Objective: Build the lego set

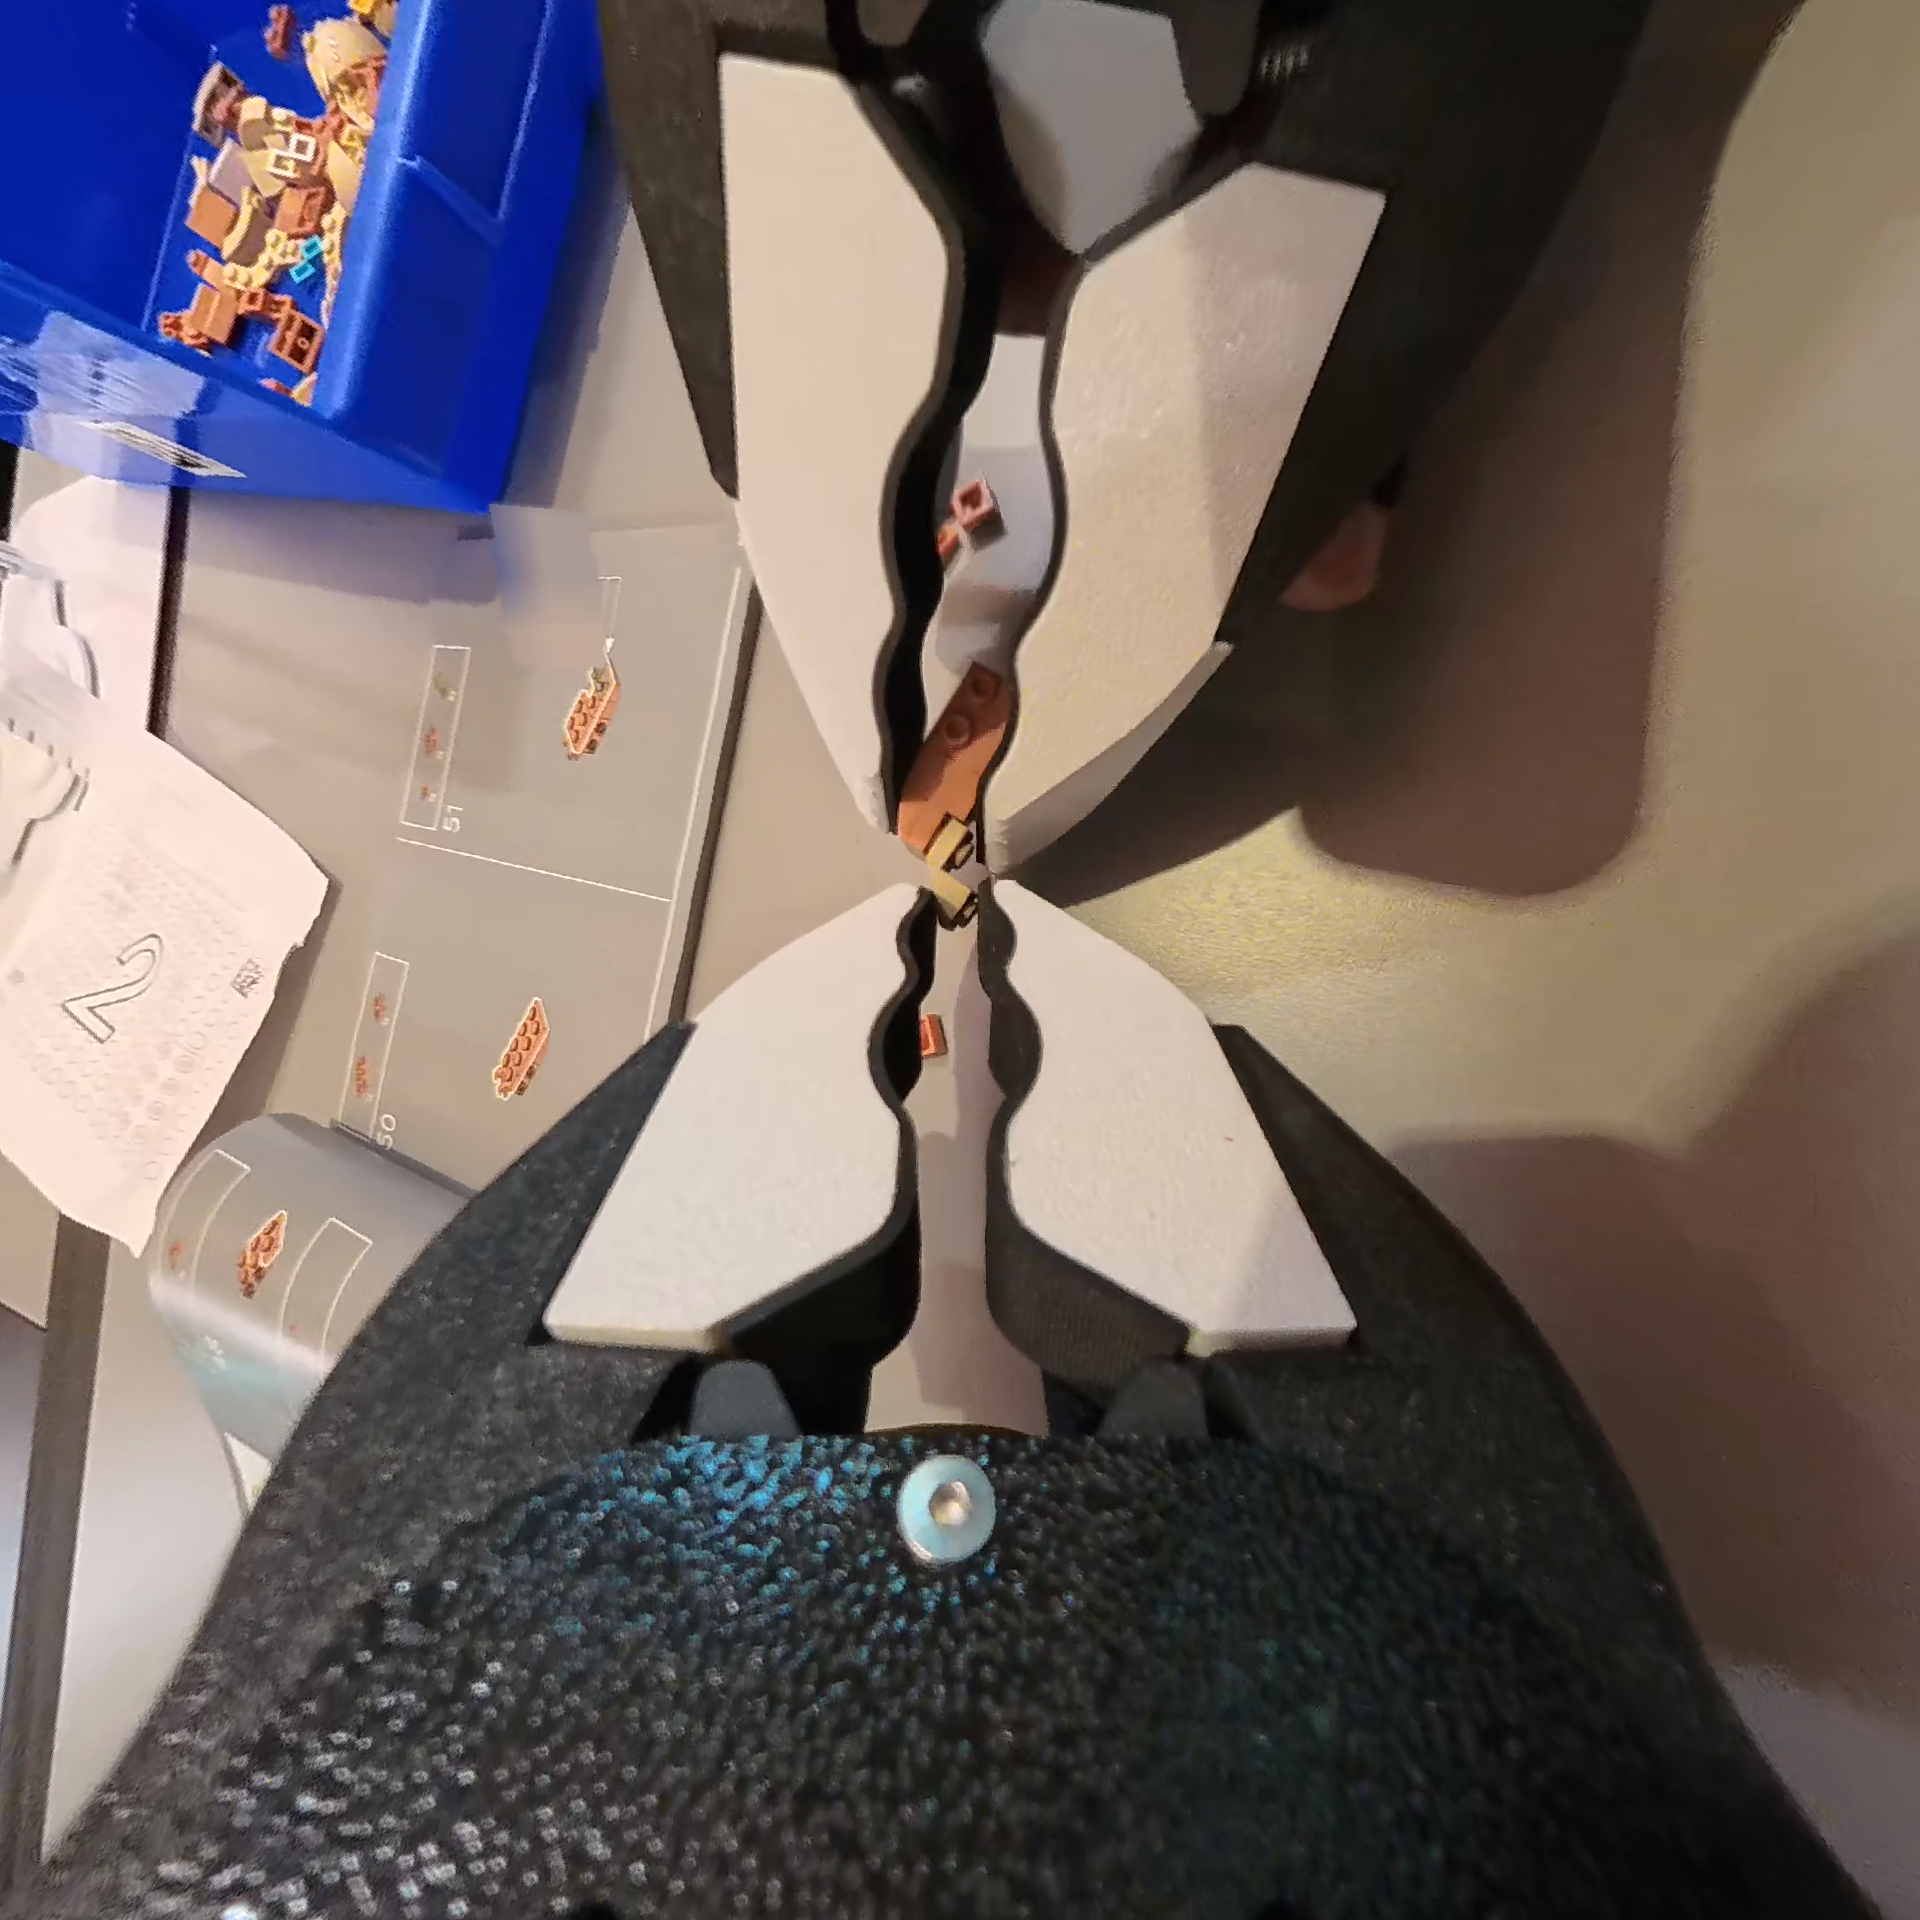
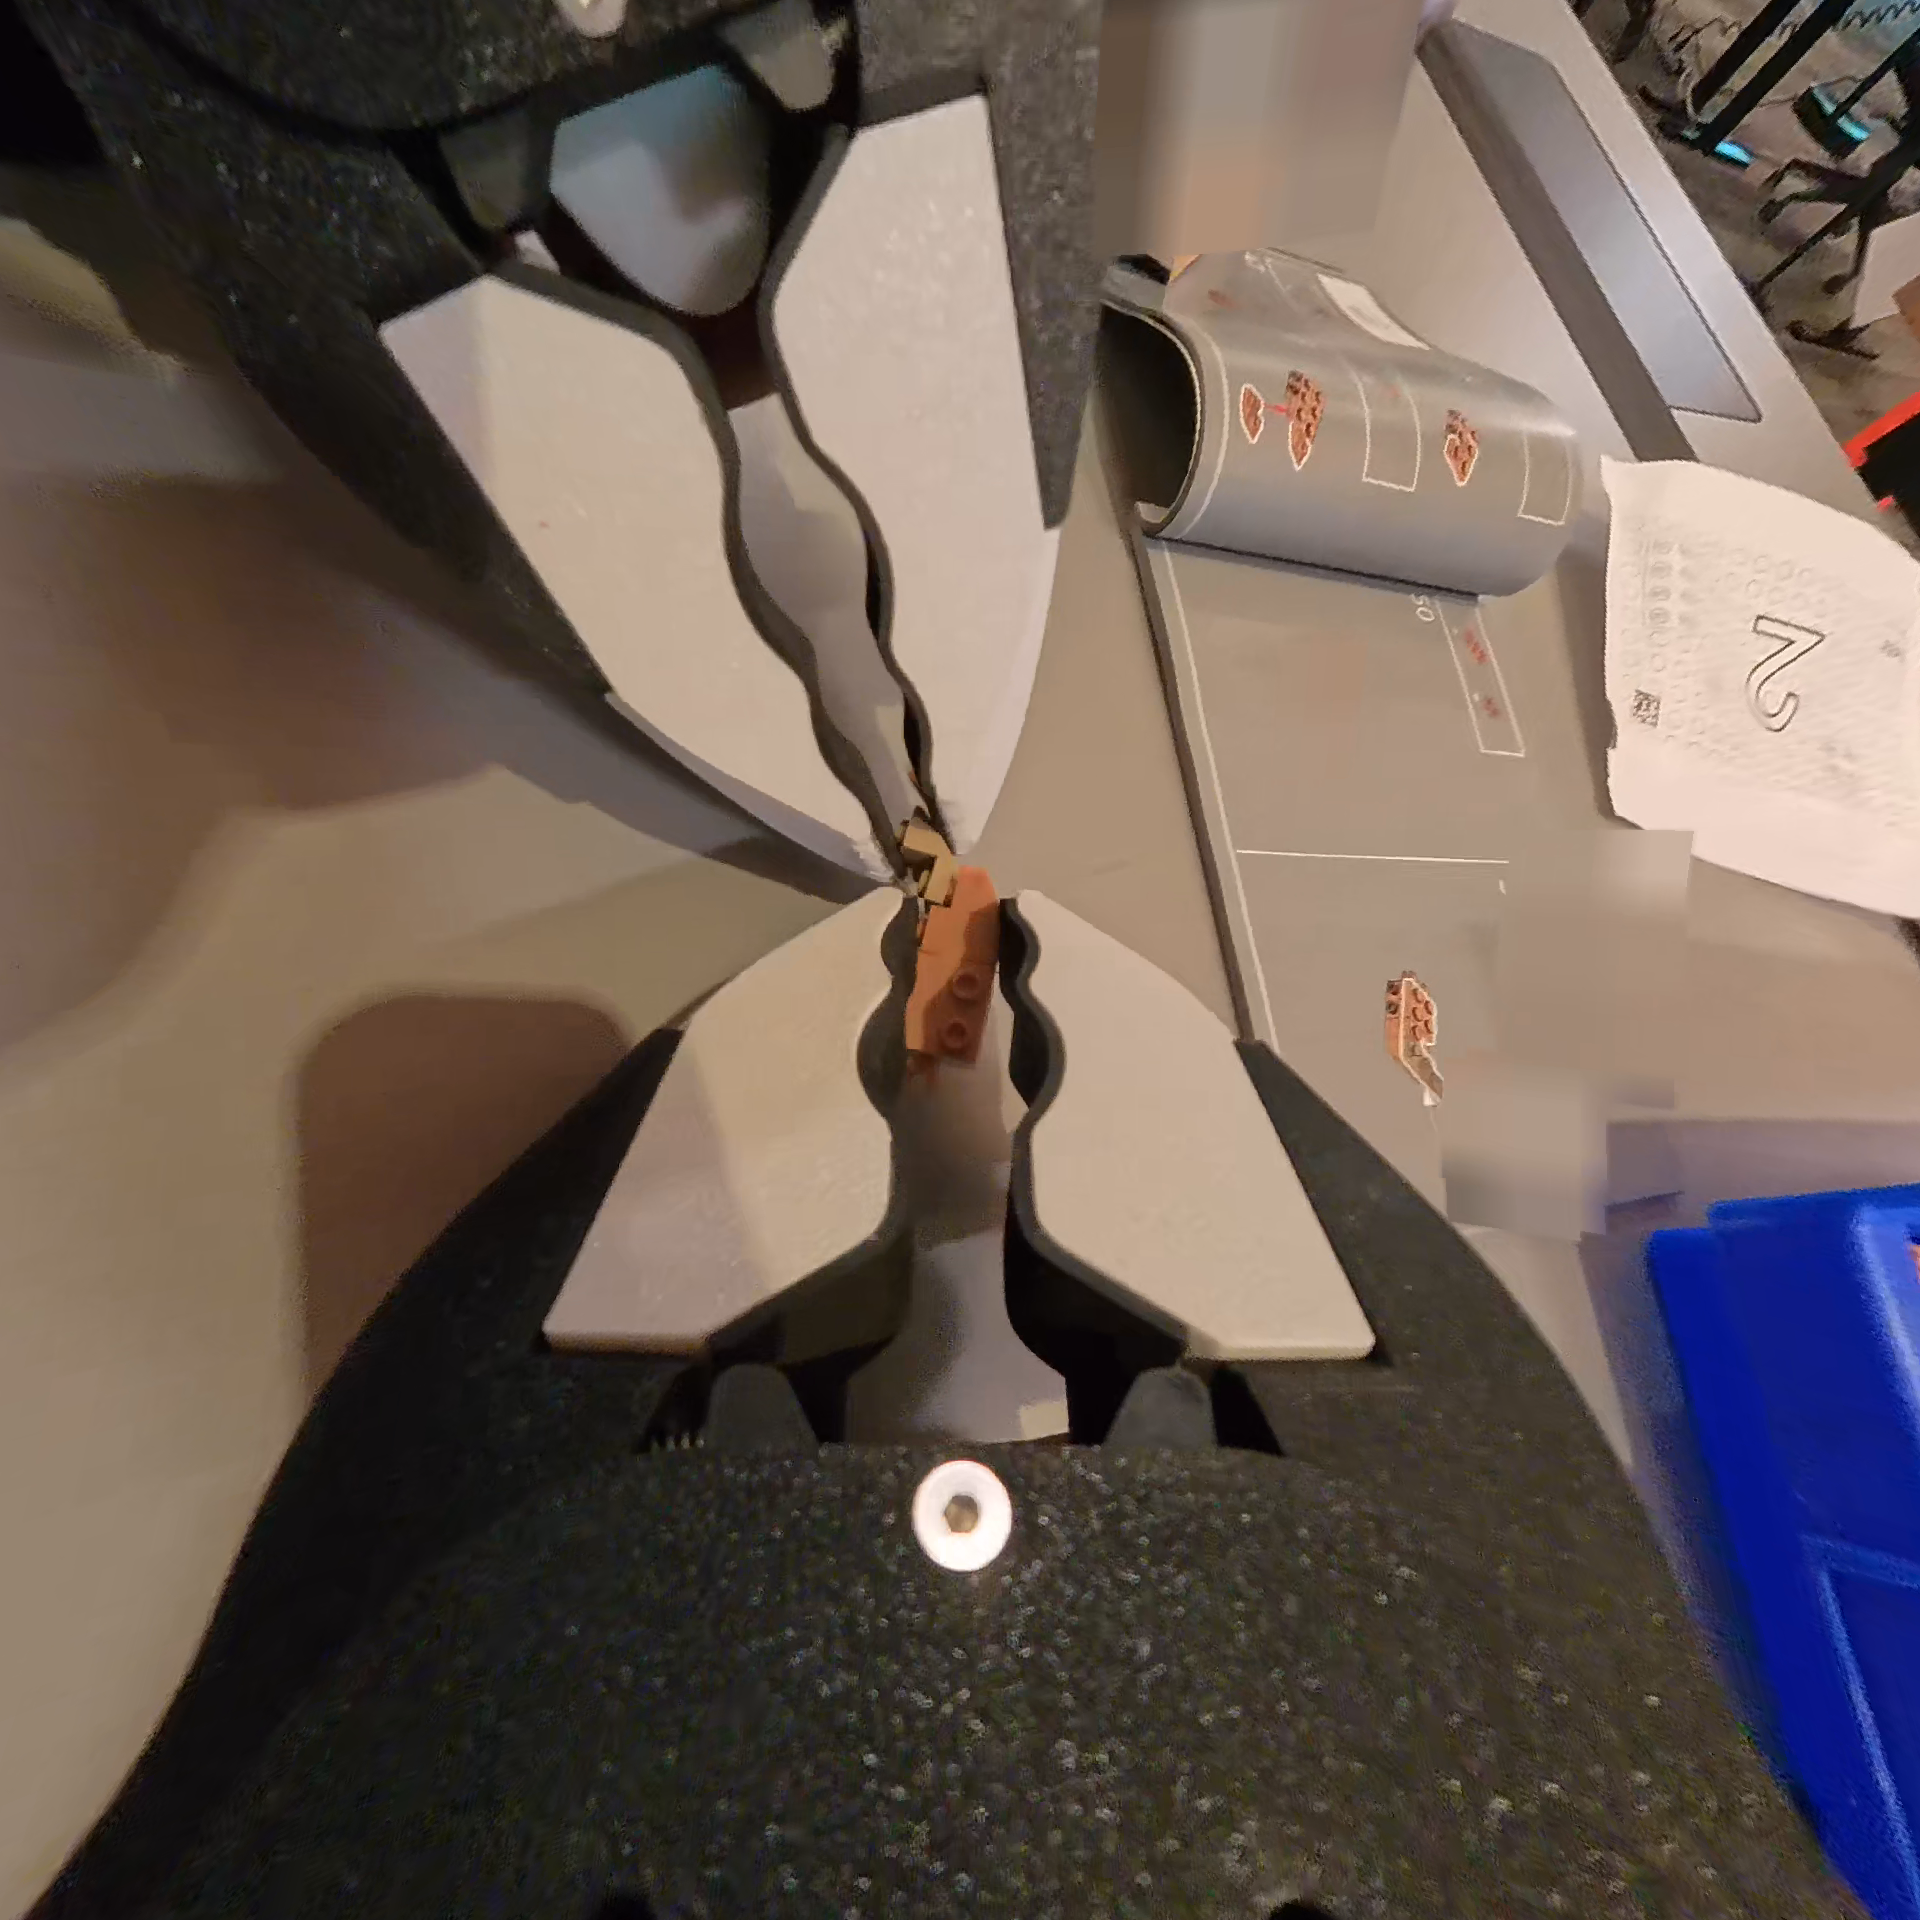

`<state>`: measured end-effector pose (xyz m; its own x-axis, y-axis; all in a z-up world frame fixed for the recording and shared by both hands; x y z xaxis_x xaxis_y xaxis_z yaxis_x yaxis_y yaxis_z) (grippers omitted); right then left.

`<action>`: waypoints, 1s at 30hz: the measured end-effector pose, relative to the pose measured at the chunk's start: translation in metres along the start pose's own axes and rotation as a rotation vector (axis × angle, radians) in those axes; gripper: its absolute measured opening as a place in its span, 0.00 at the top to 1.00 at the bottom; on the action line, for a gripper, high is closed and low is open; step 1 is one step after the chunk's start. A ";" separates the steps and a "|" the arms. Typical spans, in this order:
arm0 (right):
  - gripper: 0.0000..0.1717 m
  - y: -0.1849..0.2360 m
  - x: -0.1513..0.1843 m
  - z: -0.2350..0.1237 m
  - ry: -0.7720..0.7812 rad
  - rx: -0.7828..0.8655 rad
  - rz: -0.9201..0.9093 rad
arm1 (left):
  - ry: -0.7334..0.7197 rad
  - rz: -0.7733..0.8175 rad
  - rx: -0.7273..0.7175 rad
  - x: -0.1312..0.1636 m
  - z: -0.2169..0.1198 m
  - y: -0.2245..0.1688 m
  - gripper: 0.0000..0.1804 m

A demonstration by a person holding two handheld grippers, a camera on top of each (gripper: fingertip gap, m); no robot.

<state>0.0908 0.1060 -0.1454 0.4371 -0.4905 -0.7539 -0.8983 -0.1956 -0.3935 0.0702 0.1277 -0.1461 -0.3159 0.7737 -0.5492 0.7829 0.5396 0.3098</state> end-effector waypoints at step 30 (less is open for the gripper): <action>0.91 0.002 0.001 0.004 0.027 0.003 0.026 | -0.035 -0.219 0.094 0.005 0.005 -0.002 0.97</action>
<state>0.0894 0.1079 -0.1492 0.4124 -0.5181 -0.7493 -0.9091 -0.1804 -0.3756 0.0694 0.1287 -0.1533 -0.4663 0.6287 -0.6224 0.7448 0.6587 0.1073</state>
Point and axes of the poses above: each gripper's, where its closed fingertips meet, z out along the fingers, x out of its underside, y = z × x across the jaws, the point moved 2 cm from there along -z, back along the fingers, and after that the axes turned 9 degrees about x, right-handed, at the moved point
